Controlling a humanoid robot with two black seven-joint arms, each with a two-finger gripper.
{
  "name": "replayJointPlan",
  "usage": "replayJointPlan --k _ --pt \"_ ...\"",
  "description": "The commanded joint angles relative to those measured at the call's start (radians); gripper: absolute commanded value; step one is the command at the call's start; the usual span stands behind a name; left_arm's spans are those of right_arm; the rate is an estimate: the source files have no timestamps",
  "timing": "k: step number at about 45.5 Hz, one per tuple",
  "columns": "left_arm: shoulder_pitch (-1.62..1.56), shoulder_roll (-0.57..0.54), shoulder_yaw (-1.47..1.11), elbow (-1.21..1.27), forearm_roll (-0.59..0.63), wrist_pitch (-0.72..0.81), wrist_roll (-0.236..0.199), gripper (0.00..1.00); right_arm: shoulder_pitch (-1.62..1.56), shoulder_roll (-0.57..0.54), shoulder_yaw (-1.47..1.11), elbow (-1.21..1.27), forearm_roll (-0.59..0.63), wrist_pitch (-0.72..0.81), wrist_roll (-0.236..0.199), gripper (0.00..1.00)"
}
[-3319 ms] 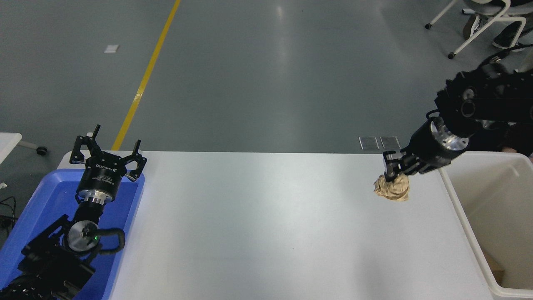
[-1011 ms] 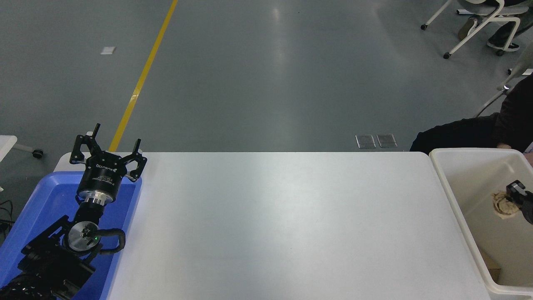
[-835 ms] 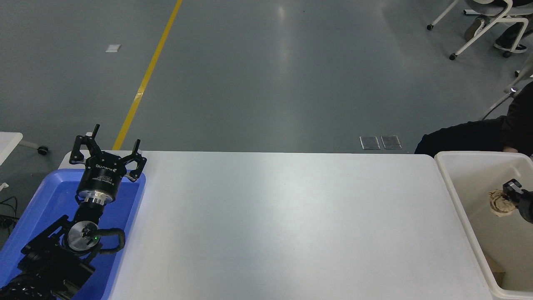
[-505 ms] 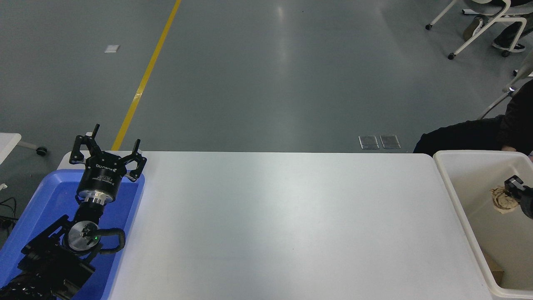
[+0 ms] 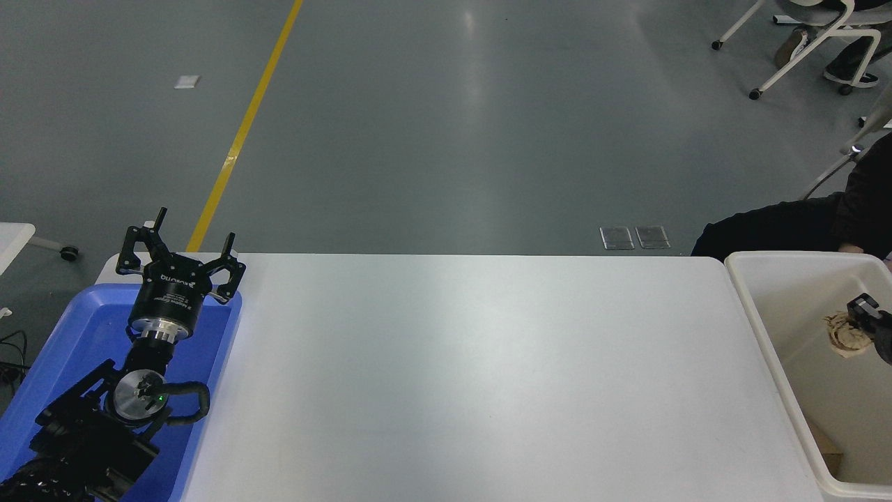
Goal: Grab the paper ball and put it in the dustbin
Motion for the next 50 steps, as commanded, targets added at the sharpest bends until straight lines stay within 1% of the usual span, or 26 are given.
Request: replayJointPlan --k 1,2,3,4,5,6,28,31,34,39,43,44,48,50 --pt "0.000 0.000 0.000 0.000 0.000 0.000 0.000 1.00 0.000 0.000 -0.001 -0.001 0.000 0.000 0.000 0.00" --pt "0.000 0.000 0.000 0.000 0.000 0.000 0.000 1.00 0.000 0.000 -0.001 -0.001 0.000 0.000 0.000 0.00" --pt "0.000 0.000 0.000 0.000 0.000 0.000 0.000 1.00 0.000 0.000 -0.001 -0.001 0.000 0.000 0.000 0.15" --pt "0.000 0.000 0.000 0.000 0.000 0.000 0.000 1.00 0.000 0.000 -0.001 -0.001 0.000 0.000 0.000 0.48" --pt "0.000 0.000 0.000 0.000 0.000 0.000 0.000 1.00 0.005 0.000 -0.001 -0.001 0.002 0.000 0.000 0.86" --pt "0.000 0.000 0.000 -0.001 0.000 0.000 0.000 1.00 0.002 0.002 -0.001 0.002 0.002 0.001 0.000 1.00" --pt "0.000 0.000 0.000 0.000 0.000 0.000 0.000 1.00 0.002 0.003 -0.001 0.003 0.002 0.003 0.000 1.00" --pt "-0.002 0.000 0.002 0.000 0.000 0.000 0.000 1.00 0.021 0.000 -0.013 0.022 -0.005 0.019 0.000 1.00" --pt "-0.002 0.000 0.003 0.000 0.000 0.000 0.000 1.00 0.077 -0.008 -0.067 0.049 -0.037 0.061 0.000 1.00" --pt "-0.002 0.000 0.003 0.000 0.000 -0.002 0.000 1.00 0.228 -0.089 -0.175 0.210 -0.104 0.119 0.000 1.00" --pt "-0.002 0.000 0.003 0.000 0.000 -0.002 0.000 1.00 0.405 -0.156 -0.225 0.419 -0.170 0.144 -0.006 1.00" --pt "-0.002 0.000 0.003 0.000 0.000 -0.002 0.000 1.00 0.513 -0.178 -0.232 0.542 -0.193 0.173 -0.012 1.00" --pt "-0.002 0.000 0.005 0.000 0.000 -0.002 0.000 1.00 0.647 -0.173 -0.260 0.666 -0.202 0.262 -0.028 1.00" --pt "-0.002 0.000 0.005 0.000 0.000 -0.002 0.000 1.00 0.721 -0.170 -0.298 0.720 -0.199 0.332 -0.031 1.00"
